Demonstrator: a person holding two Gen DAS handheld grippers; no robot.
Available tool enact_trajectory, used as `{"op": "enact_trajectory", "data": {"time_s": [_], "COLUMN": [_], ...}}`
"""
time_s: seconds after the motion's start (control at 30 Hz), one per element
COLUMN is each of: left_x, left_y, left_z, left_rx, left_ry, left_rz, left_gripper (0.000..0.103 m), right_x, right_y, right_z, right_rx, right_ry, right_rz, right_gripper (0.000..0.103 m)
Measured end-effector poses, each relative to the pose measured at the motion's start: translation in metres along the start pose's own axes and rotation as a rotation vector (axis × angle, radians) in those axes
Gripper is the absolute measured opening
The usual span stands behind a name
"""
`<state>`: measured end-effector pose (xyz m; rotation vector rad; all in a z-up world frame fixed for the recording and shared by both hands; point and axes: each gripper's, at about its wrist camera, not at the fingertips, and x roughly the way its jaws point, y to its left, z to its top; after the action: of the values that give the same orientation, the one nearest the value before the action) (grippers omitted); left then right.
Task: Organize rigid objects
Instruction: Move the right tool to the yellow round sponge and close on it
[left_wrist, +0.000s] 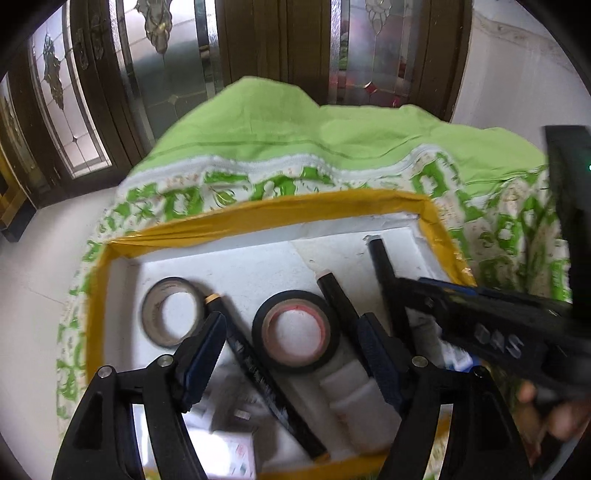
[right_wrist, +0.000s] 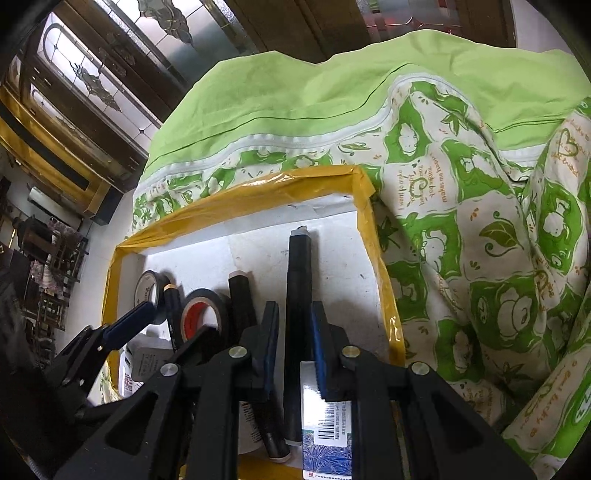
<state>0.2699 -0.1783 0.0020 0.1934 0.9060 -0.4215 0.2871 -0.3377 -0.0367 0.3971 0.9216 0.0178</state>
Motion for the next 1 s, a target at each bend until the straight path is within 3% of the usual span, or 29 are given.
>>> {"op": "enact_trajectory", "data": {"time_s": [0.27, 0.43, 0.6, 1.0], "left_x": [-0.08, -0.095, -0.09, -0.095], "left_y": [0.033, 0.067, 0.078, 0.087], "left_z": [-0.064, -0.13, -0.184, -0.184], "left_rx": [-0.022, -0.1, -0.183, -0.234], "left_ry": [-0.08, -0.025, 0.042, 0.011], "left_rz": [0.001, 0.035, 0.051, 0.028], "left_gripper": [0.089, 0.09, 0.09, 0.09], "right_x": [-0.034, -0.06, -0.072, -0.053], "right_y": [0.005, 0.016, 0.027, 0.068], "right_z": [-0.013, -0.026, -0.055, -0.122], "right_rx": [0.034, 0.016, -0.009, -0.182], "right_ry": [-0.063, -0.091, -0.066, 0.081], "right_rz": [0.09, 0.146, 0.184, 0.162], "right_gripper": [0.032, 0.036, 0.036, 0.036]}}
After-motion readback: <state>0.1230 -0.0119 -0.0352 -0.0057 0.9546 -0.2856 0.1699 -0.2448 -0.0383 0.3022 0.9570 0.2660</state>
